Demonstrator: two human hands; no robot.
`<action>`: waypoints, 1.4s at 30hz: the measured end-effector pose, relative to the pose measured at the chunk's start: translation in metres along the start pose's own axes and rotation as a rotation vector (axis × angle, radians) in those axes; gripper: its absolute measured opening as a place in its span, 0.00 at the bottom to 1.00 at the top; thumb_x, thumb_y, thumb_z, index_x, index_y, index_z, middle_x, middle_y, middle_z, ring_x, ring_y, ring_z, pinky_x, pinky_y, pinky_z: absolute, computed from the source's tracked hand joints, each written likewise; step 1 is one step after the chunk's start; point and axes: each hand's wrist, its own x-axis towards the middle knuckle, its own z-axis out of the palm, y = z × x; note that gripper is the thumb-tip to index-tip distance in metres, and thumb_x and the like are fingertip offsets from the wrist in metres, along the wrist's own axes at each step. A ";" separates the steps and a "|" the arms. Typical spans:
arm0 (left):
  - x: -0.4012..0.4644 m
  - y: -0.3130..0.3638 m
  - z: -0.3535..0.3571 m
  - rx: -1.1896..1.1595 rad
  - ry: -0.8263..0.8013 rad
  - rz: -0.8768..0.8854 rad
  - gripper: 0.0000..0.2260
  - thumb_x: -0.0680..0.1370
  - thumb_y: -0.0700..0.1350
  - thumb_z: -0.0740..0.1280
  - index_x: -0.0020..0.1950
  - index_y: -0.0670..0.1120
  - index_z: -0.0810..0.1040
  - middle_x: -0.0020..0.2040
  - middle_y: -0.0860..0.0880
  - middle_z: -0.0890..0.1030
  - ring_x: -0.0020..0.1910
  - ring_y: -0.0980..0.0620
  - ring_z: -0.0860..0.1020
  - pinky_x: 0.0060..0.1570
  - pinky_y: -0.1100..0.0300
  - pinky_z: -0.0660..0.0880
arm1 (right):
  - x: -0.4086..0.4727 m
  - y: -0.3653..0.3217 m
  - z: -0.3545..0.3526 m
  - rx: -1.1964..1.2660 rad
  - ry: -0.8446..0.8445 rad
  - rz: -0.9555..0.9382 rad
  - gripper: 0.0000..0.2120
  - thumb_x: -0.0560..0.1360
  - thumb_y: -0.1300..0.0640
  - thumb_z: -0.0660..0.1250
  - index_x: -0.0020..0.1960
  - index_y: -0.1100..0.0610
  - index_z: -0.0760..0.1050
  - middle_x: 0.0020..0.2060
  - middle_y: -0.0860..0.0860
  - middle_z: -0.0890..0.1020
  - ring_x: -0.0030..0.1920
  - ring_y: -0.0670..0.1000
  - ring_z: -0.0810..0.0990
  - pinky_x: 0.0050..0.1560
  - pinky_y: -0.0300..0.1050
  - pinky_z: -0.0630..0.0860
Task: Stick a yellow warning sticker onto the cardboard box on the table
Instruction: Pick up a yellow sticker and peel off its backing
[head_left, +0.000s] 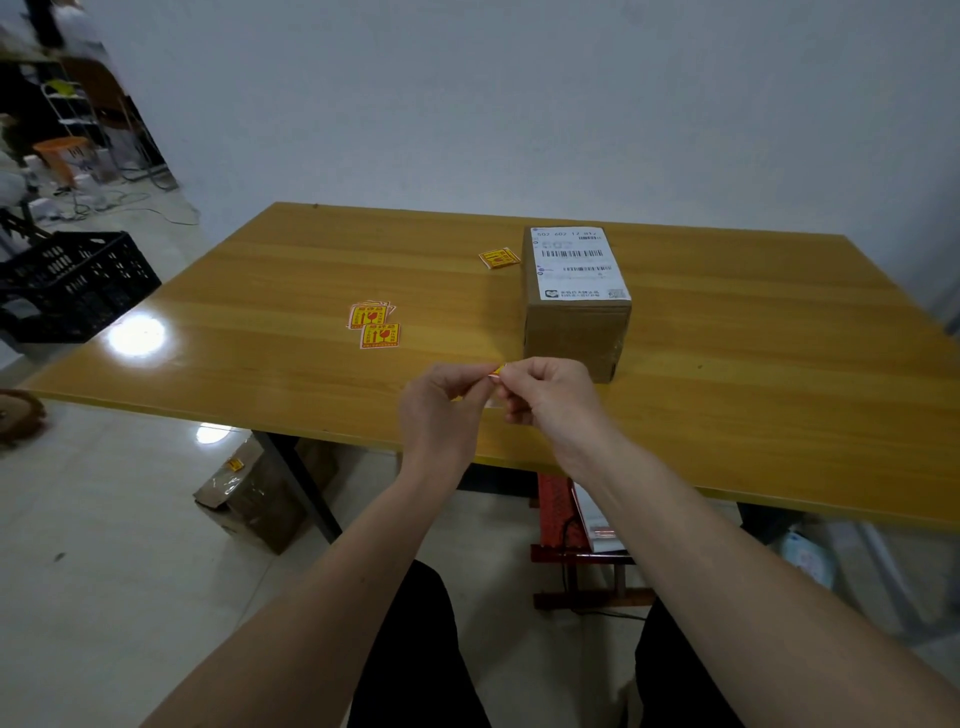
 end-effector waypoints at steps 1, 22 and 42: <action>0.000 0.001 0.000 -0.011 -0.016 -0.010 0.07 0.73 0.39 0.71 0.47 0.49 0.85 0.43 0.52 0.85 0.44 0.57 0.82 0.47 0.63 0.78 | 0.000 0.000 0.000 -0.030 0.005 -0.026 0.08 0.77 0.64 0.63 0.42 0.65 0.79 0.30 0.52 0.77 0.30 0.47 0.73 0.31 0.36 0.74; -0.002 0.009 -0.005 -0.026 -0.067 -0.013 0.06 0.75 0.43 0.68 0.44 0.50 0.85 0.36 0.60 0.83 0.37 0.67 0.80 0.36 0.76 0.74 | 0.001 0.001 0.000 -0.462 0.087 -0.302 0.07 0.73 0.57 0.68 0.41 0.61 0.78 0.42 0.54 0.83 0.44 0.51 0.80 0.47 0.48 0.77; -0.008 0.008 -0.001 0.109 0.020 0.084 0.07 0.73 0.40 0.71 0.48 0.50 0.84 0.41 0.52 0.84 0.42 0.53 0.82 0.43 0.61 0.79 | 0.000 0.000 0.003 -0.211 0.115 -0.224 0.03 0.72 0.63 0.70 0.40 0.62 0.78 0.33 0.52 0.78 0.35 0.47 0.76 0.42 0.45 0.76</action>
